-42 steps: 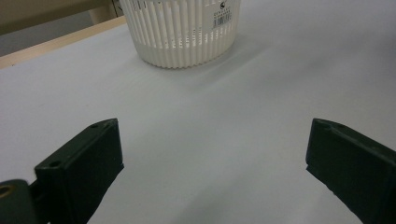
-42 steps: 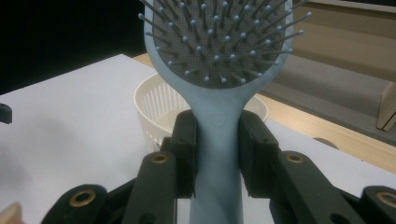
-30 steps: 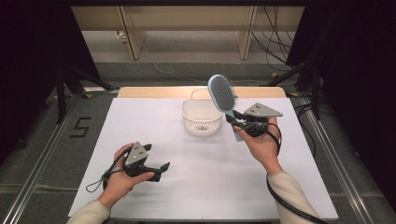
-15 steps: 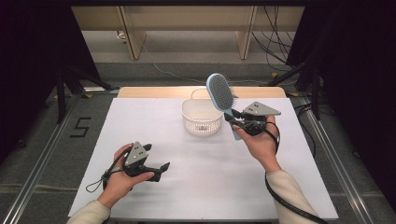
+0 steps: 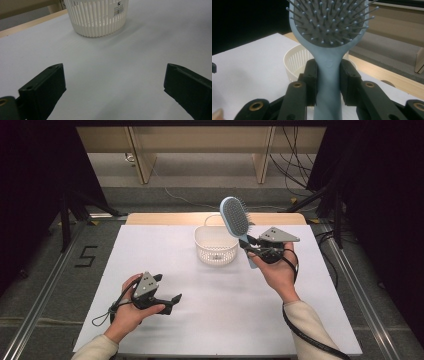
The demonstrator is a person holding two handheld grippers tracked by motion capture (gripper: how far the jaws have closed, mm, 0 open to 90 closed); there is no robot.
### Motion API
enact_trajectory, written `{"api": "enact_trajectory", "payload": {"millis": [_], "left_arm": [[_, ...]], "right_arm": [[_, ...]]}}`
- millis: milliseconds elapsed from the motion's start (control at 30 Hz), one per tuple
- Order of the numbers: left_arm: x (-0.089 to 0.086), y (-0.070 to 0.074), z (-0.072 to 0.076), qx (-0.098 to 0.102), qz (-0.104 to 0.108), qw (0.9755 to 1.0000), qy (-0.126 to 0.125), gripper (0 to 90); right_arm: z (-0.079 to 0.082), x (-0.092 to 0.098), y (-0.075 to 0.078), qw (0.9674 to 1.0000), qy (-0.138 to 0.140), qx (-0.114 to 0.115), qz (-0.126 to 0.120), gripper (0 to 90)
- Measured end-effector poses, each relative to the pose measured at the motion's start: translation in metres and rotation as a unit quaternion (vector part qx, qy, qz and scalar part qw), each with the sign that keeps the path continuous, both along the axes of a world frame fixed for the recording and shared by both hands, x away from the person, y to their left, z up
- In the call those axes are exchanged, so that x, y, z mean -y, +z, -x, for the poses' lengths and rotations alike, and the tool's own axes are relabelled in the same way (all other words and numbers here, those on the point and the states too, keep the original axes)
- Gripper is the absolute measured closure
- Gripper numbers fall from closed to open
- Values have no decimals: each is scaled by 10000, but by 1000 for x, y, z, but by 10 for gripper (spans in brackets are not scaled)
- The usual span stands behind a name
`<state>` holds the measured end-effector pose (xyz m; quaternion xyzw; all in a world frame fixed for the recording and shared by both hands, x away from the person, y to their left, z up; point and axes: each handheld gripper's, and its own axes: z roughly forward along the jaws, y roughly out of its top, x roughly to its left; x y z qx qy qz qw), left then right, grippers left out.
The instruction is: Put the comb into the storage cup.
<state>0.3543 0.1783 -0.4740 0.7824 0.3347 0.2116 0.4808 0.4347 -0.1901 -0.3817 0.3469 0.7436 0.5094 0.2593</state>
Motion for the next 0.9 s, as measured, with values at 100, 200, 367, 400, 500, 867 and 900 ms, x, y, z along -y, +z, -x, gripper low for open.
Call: {"api": "enact_trajectory", "payload": {"millis": [100, 200, 367, 400, 500, 867, 900], "left_arm": [[0, 0, 0, 5, 1, 10000, -6, 33], [0, 0, 0, 6, 5, 10000, -1, 33], [0, 0, 0, 3, 4, 10000, -7, 33], [0, 0, 0, 5, 4, 10000, -6, 33], [0, 0, 0, 1, 7, 10000, -9, 33], [0, 0, 0, -6, 12, 10000, -5, 33], [0, 0, 0, -19, 19, 10000, -10, 33]], "right_arm": [[-1, 0, 1, 10000, -17, 6, -17, 702], [-1, 1, 1, 10000, -24, 3, -24, 702], [-2, 0, 2, 10000, -26, 26, -40, 702], [-2, 0, 2, 10000, -26, 26, -40, 702], [-3, 0, 3, 10000, -27, 27, -41, 702], [-5, -3, 5, 10000, -9, 57, -67, 702], [-5, -3, 5, 10000, -12, 63, -70, 702]]}}
